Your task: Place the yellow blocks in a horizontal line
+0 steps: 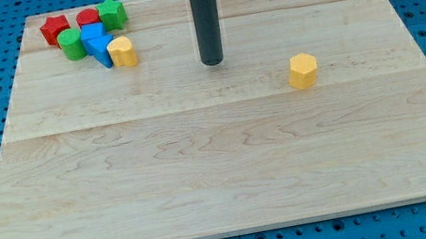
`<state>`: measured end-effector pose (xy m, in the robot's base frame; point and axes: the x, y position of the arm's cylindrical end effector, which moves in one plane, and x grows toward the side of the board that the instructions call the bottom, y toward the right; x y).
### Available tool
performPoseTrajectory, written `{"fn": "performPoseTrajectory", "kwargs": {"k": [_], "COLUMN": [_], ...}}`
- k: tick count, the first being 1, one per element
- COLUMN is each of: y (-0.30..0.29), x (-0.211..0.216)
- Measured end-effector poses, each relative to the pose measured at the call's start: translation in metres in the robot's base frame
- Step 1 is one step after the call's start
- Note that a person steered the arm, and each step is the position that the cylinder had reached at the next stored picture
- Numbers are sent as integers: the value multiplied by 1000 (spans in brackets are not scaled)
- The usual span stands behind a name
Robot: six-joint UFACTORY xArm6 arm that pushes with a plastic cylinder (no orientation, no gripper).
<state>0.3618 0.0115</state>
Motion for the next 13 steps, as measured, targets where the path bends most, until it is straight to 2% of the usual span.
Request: {"fn": "performPoseTrajectory", "kwargs": {"k": [1,2,3,4,5,6,7,8,9,13], "y": [-1,-87,-157,-180,-182,-183,-118,-62,-48,-38], "x": [-8,14,-3,-7,-39,-53,-54,-38,21,34]}}
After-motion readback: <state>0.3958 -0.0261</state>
